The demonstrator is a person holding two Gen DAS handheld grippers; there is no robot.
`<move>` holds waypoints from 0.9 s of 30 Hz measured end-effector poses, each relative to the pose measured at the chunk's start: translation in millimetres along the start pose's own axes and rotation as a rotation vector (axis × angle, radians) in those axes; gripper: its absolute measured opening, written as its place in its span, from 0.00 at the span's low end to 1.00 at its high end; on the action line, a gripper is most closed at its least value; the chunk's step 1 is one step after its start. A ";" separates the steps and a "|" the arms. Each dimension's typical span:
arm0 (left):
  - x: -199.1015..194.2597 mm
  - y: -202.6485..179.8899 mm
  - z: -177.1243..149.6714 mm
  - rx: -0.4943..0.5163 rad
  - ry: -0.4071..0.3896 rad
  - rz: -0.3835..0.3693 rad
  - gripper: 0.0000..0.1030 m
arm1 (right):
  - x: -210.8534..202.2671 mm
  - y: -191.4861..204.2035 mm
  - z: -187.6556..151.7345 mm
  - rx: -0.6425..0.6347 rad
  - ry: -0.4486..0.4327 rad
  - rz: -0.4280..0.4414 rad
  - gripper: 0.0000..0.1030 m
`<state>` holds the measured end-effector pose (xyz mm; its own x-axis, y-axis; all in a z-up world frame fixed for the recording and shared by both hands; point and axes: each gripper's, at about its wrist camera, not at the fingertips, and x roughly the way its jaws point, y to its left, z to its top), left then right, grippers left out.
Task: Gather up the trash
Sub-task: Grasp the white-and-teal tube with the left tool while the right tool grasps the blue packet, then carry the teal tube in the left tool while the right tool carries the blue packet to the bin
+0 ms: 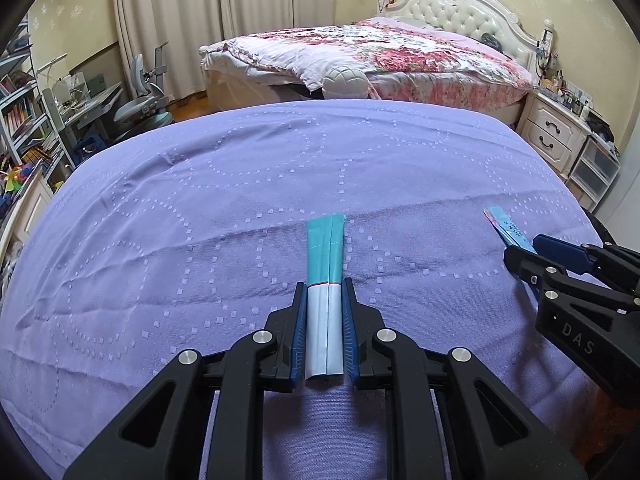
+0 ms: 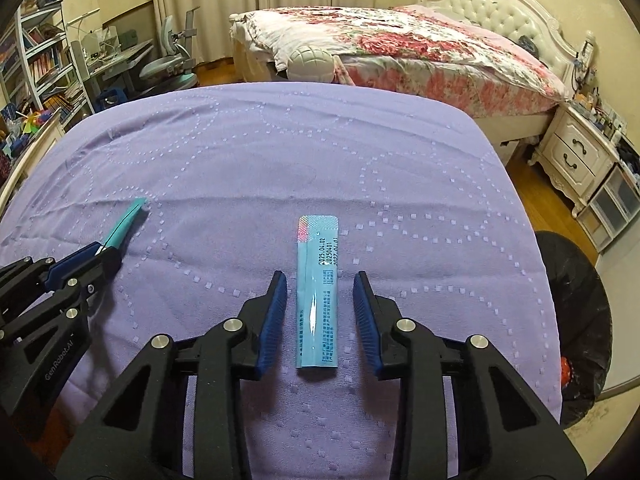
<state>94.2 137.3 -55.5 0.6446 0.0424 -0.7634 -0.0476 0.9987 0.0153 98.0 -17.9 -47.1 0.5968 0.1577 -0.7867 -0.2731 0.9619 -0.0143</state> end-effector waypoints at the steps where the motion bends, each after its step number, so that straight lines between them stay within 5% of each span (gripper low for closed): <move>1: -0.2 0.3 0.0 -0.002 -0.001 0.000 0.17 | -0.3 0.7 -0.2 -0.002 -0.001 -0.001 0.19; 14: -12.0 -9.0 1.7 -0.027 -0.033 -0.029 0.17 | -24.0 -11.9 -8.4 0.032 -0.057 0.009 0.17; 27: -36.1 -79.6 22.0 0.062 -0.110 -0.131 0.17 | -77.9 -88.2 -17.8 0.169 -0.166 -0.073 0.17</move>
<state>91.4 56.8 -14.9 0.7217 -0.0888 -0.6865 0.0868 0.9955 -0.0375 62.2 -119.0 4.5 0.7302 0.1074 -0.6748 -0.1030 0.9936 0.0467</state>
